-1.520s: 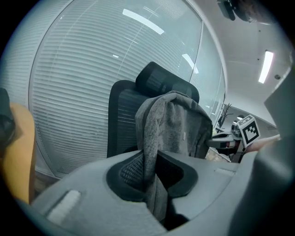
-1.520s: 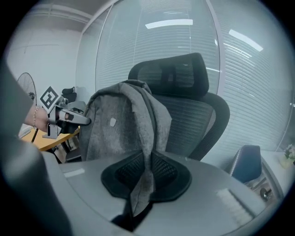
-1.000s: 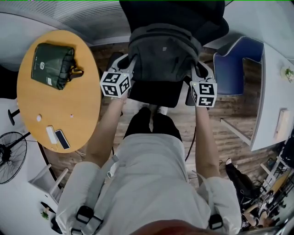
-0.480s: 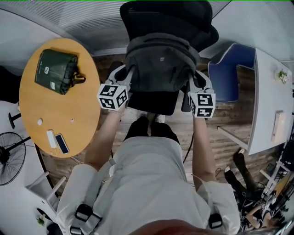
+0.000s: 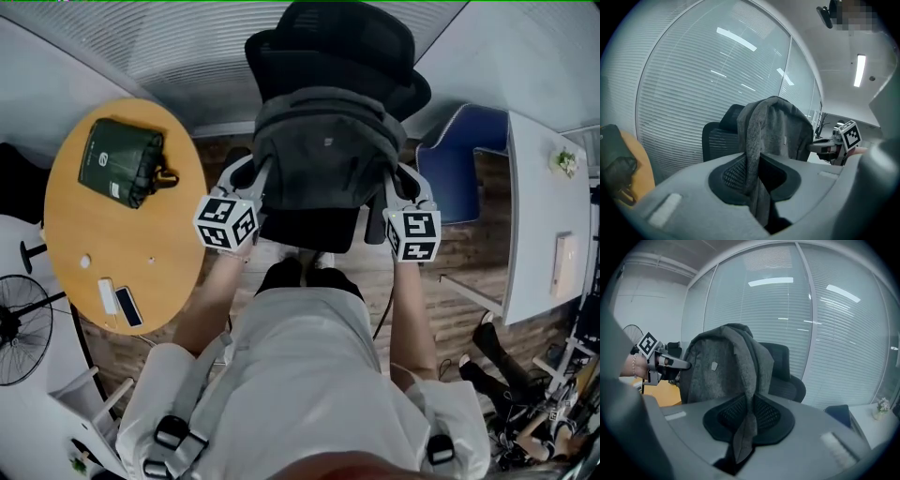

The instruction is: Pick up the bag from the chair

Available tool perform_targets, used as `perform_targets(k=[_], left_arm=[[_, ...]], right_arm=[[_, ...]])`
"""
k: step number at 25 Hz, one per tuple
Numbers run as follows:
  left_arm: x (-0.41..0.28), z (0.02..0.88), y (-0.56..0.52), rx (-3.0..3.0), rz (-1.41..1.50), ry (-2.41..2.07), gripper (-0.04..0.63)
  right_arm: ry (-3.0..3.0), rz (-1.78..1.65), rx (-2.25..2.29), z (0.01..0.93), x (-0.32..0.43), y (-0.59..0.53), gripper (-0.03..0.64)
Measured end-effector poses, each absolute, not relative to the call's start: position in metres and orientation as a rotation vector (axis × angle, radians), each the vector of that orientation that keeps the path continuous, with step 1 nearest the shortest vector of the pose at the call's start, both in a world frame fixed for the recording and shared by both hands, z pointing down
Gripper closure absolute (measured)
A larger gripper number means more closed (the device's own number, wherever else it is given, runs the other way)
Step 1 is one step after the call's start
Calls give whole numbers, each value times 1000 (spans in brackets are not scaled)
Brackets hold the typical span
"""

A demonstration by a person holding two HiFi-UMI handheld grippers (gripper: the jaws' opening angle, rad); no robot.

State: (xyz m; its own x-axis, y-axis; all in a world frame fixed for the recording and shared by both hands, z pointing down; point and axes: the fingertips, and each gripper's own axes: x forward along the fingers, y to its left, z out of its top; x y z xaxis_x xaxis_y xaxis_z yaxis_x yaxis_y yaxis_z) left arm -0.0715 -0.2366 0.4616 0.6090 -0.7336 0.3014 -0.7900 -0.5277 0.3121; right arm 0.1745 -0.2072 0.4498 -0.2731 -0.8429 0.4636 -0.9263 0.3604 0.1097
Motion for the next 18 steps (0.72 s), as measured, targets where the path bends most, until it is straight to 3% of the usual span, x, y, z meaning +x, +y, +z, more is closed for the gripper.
perform_targets(k=[18], left_arm=[[-76,369,-201,2475,101,-1207,545]], right_arm=[[-2216,189,1554,361,169,-172,574]])
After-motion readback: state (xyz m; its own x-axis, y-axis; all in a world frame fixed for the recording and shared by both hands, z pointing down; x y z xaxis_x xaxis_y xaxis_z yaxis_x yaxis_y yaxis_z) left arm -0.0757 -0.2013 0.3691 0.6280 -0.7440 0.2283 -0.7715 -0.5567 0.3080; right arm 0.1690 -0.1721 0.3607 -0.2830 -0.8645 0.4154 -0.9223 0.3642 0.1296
